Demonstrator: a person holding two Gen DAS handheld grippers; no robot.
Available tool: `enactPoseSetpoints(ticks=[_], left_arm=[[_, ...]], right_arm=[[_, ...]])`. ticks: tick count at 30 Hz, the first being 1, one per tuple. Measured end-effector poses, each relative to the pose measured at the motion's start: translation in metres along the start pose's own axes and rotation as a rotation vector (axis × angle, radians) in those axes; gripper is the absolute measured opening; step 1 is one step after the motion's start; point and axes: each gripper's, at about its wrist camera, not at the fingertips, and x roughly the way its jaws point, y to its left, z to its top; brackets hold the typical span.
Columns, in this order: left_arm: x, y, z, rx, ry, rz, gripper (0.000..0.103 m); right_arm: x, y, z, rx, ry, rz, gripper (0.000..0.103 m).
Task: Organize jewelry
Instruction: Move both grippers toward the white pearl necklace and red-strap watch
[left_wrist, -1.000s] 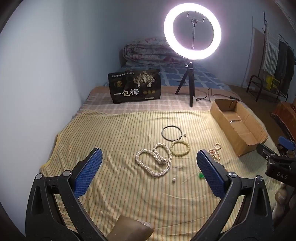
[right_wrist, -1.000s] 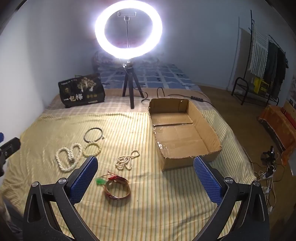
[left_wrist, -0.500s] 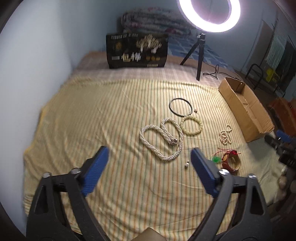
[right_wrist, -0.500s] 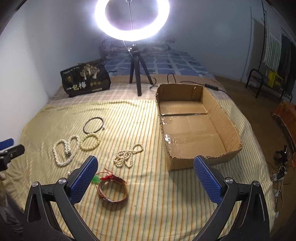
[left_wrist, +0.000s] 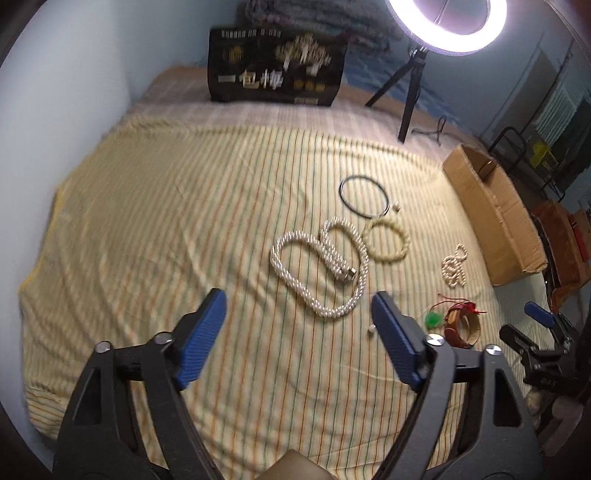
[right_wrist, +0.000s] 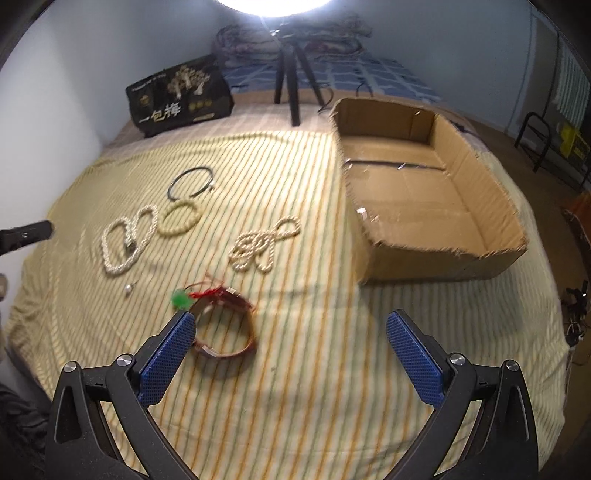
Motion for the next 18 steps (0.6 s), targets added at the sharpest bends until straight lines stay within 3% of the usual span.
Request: enactPoseSetpoints(ticks=[6,11,18], left_arm=[[0.030,-0.005,-0.002,-0.003,0.044,0.016,0.085],[0.053,0.002,0.004,-0.090,0.100,-0.044,0.085],[0.073,0.018,0.010,-0.240,0.142,-0.106,0.085]], right_arm=[[0.007,0.008,-0.006,-0.037,-0.009,-0.016,0.102],[0.014,0.011,-0.008,-0.018,0.009,0.042,0.102],[0.016,0.013,-0.007,-0.012,0.003,0.049,0.102]])
